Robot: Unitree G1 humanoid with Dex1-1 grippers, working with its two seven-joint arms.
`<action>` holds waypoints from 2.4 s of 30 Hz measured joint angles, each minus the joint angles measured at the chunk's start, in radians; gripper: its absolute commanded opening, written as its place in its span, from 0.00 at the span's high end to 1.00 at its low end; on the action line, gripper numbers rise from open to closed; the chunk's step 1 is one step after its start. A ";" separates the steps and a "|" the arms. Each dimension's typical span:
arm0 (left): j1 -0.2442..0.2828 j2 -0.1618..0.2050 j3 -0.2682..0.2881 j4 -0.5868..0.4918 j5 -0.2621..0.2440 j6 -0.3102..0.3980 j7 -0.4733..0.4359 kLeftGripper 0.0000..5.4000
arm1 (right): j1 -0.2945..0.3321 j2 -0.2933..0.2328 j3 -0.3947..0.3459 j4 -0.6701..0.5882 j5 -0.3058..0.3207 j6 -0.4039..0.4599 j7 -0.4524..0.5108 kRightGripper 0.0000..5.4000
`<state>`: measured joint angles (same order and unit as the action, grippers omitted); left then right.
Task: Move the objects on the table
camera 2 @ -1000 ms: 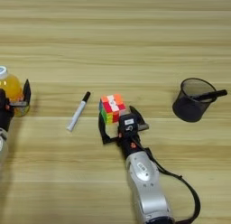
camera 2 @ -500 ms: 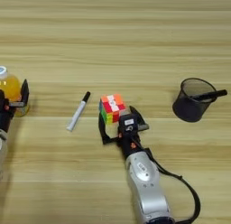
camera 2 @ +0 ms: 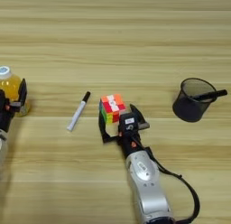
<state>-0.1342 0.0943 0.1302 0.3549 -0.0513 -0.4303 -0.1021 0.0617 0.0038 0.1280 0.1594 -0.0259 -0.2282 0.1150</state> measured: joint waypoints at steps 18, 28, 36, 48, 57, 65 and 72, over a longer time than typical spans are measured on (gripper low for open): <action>0.088 -0.015 -0.062 -0.368 -0.044 0.133 -0.023 0.36 | 0.110 -0.006 0.136 -0.370 -0.095 0.070 0.004 0.00; 0.161 -0.041 -0.199 -0.582 -0.072 0.253 -0.081 0.36 | 0.123 -0.025 0.261 -0.381 -0.142 0.071 0.048 0.00; 0.188 -0.045 -0.293 -0.615 -0.070 0.277 -0.116 0.36 | 0.125 -0.035 0.315 -0.378 -0.162 0.089 0.060 0.00; 0.225 -0.050 -0.431 -0.603 -0.060 0.289 -0.152 0.36 | 0.125 -0.040 0.342 -0.378 -0.177 0.089 0.055 0.00; 0.241 -0.033 -0.487 -0.594 -0.036 0.290 -0.194 0.36 | 0.121 -0.040 0.322 -0.360 -0.178 0.089 0.026 0.00; 0.247 -0.033 -0.489 -0.594 -0.036 0.293 -0.195 0.36 | 0.115 -0.036 0.307 -0.350 -0.169 0.088 0.023 0.08; 0.246 -0.034 -0.487 -0.586 -0.037 0.293 -0.198 0.36 | 0.112 -0.032 0.297 -0.343 -0.143 0.088 0.027 0.24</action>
<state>0.1121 0.0606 -0.3566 -0.2313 -0.0880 -0.1374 -0.2997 0.1739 -0.0280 0.4246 -0.1838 -0.1690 -0.1397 0.1423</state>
